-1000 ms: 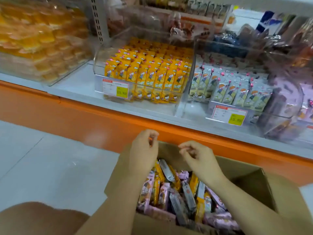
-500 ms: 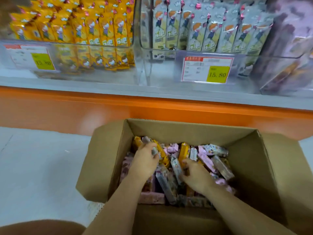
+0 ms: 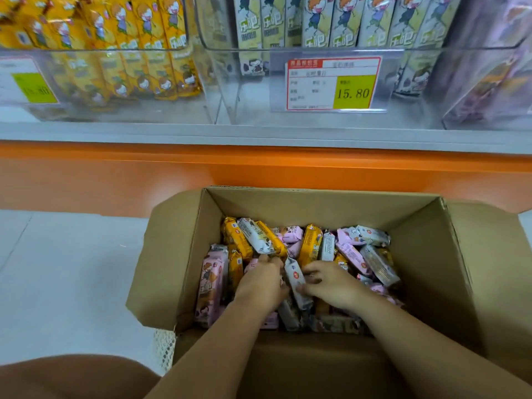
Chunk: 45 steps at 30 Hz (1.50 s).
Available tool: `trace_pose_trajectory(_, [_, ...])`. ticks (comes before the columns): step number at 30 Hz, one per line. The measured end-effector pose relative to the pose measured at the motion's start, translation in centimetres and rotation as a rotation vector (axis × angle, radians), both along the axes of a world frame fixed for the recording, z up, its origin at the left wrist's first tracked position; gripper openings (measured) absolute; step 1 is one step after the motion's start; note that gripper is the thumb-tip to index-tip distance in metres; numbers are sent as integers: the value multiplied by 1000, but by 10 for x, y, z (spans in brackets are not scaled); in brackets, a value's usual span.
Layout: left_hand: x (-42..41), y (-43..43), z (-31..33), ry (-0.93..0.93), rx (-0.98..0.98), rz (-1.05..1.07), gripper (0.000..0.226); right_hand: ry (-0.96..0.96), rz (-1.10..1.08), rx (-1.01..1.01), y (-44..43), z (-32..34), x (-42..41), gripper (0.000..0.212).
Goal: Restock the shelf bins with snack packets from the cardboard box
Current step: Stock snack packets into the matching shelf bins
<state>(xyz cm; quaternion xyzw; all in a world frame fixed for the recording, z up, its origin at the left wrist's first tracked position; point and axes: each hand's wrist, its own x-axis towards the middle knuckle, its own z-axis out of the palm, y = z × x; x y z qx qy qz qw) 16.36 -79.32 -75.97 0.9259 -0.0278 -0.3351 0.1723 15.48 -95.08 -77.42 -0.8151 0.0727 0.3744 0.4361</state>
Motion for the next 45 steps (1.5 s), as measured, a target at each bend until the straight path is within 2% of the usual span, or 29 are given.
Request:
trace_pose_trajectory(7, [13,13,27,3,-394,292,59,153,-258,295,-10,42,1,34])
trace_pose_trajectory(9, [17,16,43,-14,-468,303,59,107,-235,307,-9,61,3,37])
trace_pose_trajectory(11, [20,16,61,-40,-506,285,60,-3,-151,261,-7,79,4,49])
trace_pose_trajectory(14, [22,15,93,-12,-560,208,60,-175,-54,213,-9,101,4,36])
trace_pose_trajectory(17, [23,17,128,47,-658,141,58,-198,-19,244,-11,120,4,29])
trace_pose_trajectory(19, [24,22,148,26,-651,83,56,-251,9,257,-9,129,5,29])
trace_pose_trajectory(22, [20,35,167,-73,-586,5,37,-331,-19,301,5,136,6,45])
trace_pose_trajectory(26, [17,57,166,-226,-400,29,23,-303,-70,321,18,120,9,55])
trace_pose_trajectory(29, [21,74,150,-339,-192,31,28,-164,4,124,16,81,9,54])
trace_pose_trajectory(32, [22,79,133,-251,-209,97,30,-70,143,-83,17,40,3,33])
trace_pose_trajectory(39, [27,78,117,-218,-138,64,30,-152,364,-371,39,-2,-10,55])
trace_pose_trajectory(42, [31,73,120,-230,-119,46,28,-33,321,-276,35,4,-5,55])
trace_pose_trajectory(45, [33,67,126,-242,-136,42,30,31,158,-93,21,28,4,35])
